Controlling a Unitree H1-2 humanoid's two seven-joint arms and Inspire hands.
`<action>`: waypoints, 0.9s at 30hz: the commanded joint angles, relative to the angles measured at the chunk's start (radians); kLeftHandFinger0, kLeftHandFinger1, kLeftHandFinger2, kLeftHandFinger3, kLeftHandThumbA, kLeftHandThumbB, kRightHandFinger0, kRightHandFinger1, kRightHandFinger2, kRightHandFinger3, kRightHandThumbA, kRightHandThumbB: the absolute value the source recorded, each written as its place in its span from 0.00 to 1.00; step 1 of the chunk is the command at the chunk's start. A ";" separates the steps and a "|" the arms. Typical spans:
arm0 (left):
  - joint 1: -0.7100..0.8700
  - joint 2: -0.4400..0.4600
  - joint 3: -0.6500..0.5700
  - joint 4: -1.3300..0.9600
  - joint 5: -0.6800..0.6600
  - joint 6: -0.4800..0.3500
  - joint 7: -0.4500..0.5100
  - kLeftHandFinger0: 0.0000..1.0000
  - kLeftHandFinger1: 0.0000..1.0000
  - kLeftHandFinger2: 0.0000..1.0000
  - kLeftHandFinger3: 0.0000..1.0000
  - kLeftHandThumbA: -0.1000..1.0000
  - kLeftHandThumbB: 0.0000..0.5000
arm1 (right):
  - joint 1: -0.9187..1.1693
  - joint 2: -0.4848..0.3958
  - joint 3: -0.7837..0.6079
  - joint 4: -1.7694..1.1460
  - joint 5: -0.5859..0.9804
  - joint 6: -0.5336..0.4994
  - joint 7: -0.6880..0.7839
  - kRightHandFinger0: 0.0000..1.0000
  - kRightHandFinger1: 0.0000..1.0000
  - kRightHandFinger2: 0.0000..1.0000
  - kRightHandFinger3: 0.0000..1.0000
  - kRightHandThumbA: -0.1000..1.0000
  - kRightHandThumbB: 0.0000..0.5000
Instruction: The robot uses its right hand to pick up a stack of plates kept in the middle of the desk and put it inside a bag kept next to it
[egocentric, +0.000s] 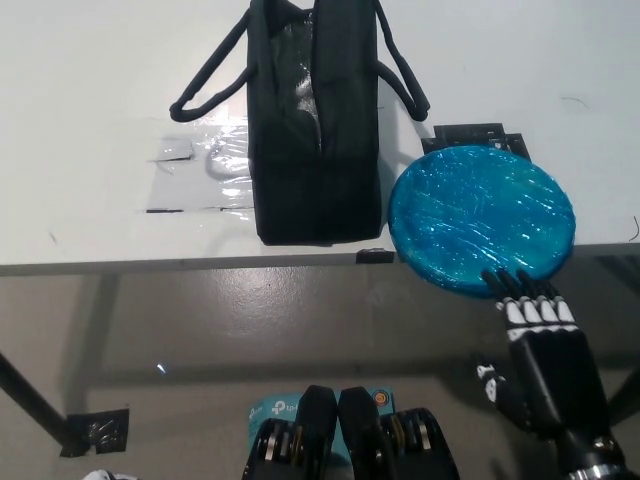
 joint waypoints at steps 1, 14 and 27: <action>-0.004 0.001 0.053 -0.042 0.083 0.032 -0.078 0.79 0.80 0.84 0.91 0.00 0.00 | -0.101 -0.073 0.065 -0.080 -0.329 -0.028 -0.003 1.00 1.00 1.00 1.00 0.68 1.00; -0.020 0.006 0.056 -0.052 0.116 0.032 -0.121 0.76 0.78 0.81 0.88 0.00 0.00 | -0.177 -0.111 0.104 0.153 -0.354 0.027 -0.048 1.00 1.00 1.00 1.00 0.69 1.00; -0.033 0.010 0.047 -0.060 0.129 0.032 -0.164 0.75 0.78 0.80 0.88 0.00 0.00 | -0.203 -0.080 0.072 0.358 -0.255 0.070 -0.005 1.00 1.00 1.00 1.00 0.65 1.00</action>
